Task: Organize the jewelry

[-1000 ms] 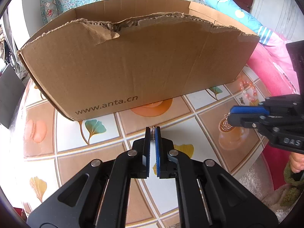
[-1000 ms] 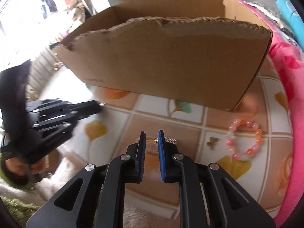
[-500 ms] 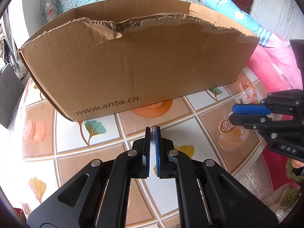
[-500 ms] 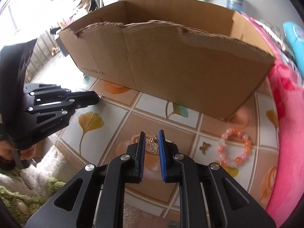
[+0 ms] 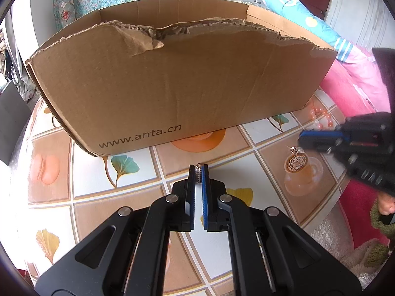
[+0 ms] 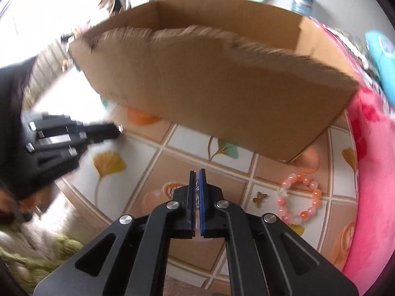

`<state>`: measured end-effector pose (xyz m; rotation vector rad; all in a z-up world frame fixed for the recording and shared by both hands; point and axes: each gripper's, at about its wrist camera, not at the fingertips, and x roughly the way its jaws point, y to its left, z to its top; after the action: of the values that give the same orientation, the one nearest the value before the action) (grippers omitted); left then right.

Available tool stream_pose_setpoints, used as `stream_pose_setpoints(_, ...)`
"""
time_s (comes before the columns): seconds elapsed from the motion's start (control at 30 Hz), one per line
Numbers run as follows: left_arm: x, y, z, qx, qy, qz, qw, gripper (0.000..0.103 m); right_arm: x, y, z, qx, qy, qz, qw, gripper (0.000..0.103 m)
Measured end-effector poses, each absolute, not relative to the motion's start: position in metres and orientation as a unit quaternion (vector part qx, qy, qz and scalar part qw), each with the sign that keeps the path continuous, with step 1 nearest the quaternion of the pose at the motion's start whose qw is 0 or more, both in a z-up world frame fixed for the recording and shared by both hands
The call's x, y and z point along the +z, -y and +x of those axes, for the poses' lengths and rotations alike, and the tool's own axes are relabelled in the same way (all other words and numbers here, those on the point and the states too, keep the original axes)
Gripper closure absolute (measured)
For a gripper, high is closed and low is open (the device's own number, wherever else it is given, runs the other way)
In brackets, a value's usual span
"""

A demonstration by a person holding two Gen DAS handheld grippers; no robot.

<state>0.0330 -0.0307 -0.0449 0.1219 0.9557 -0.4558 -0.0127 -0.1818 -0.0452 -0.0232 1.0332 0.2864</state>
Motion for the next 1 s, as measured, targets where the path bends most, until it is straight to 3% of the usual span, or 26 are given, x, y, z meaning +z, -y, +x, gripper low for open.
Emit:
stream_pose_setpoints(0.2, -0.046, 0.03, 0.032, -0.218, -0.453, 0.058, 0.862, 0.099, -0.025, 0.213, -0.01, 0.15, -0.471, 0.088, 0.865, 0.101)
stream_pose_setpoints(0.4, -0.046, 0.03, 0.031, -0.218, -0.453, 0.057, 0.863, 0.099, -0.04, 0.196, -0.015, 0.154, -0.497, -0.006, 0.854, 0.097)
stream_pose_setpoints(0.47, -0.046, 0.03, 0.032, -0.218, -0.453, 0.057, 0.862, 0.099, -0.047, 0.191, -0.015, 0.152, -0.505, -0.04, 0.848, 0.08)
stream_pose_setpoints(0.57, -0.046, 0.029, 0.032, -0.218, -0.453, 0.056, 0.862, 0.099, -0.056, 0.183, -0.015, 0.153, -0.507, -0.079, 0.845, 0.072)
stream_pose_setpoints(0.73, -0.046, 0.029, 0.031, -0.218, -0.453, 0.056, 0.862, 0.099, -0.067, 0.178, -0.014, 0.163, -0.523, -0.119, 0.828, 0.073)
stream_pose_setpoints(0.87, -0.046, 0.029, 0.032, -0.218, -0.453, 0.056, 0.862, 0.099, -0.067, 0.175, -0.015, 0.183, -0.533, -0.118, 0.818, 0.097)
stream_pose_setpoints(1.0, -0.046, 0.028, 0.032, -0.219, -0.453, 0.054, 0.863, 0.099, -0.065, 0.184, -0.017, 0.182, -0.541, -0.073, 0.818, 0.098)
